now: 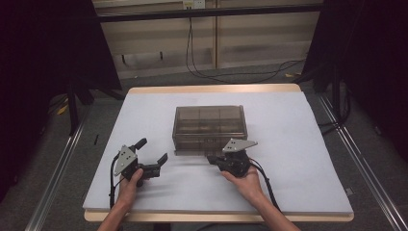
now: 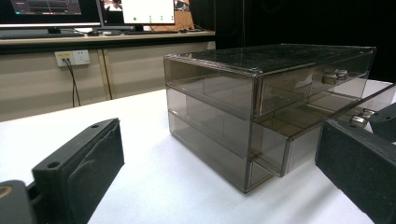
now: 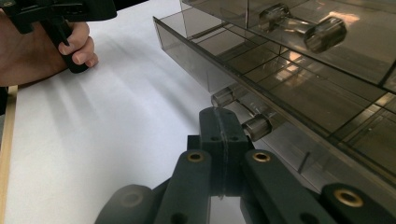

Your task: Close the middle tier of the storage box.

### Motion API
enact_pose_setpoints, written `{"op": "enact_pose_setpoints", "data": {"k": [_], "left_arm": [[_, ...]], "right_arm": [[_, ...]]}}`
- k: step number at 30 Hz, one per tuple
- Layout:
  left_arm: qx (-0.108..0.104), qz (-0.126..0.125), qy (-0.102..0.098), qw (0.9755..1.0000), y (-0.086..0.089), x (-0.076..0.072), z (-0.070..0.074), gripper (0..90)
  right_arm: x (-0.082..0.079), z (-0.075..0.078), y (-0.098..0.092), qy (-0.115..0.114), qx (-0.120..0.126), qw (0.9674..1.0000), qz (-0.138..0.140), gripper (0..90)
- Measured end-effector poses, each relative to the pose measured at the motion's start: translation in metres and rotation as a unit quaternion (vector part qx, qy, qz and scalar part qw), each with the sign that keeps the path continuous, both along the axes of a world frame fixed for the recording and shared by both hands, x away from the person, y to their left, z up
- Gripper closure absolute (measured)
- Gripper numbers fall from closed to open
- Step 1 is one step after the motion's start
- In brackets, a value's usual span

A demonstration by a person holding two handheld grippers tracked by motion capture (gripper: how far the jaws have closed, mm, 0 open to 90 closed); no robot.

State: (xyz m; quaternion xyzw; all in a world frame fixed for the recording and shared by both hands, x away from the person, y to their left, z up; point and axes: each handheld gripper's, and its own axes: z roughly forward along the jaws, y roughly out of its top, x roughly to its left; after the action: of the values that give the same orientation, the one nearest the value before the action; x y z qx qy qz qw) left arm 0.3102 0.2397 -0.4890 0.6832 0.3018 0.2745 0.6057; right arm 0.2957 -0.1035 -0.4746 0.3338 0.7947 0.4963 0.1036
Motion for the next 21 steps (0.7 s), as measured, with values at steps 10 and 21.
{"op": "enact_pose_setpoints", "data": {"k": [10,21], "left_arm": [[0.000,0.000,0.000,1.0000,0.0000,0.0000,0.0000,1.2],[-0.001,0.000,0.000,1.0000,0.0000,0.0000,0.0000,1.2]], "right_arm": [[0.0023,-0.0007,0.0006,0.001,0.000,1.0000,-0.002,90.0],[0.0056,-0.0003,0.0021,0.001,-0.002,1.0000,-0.005,90.0]]}}
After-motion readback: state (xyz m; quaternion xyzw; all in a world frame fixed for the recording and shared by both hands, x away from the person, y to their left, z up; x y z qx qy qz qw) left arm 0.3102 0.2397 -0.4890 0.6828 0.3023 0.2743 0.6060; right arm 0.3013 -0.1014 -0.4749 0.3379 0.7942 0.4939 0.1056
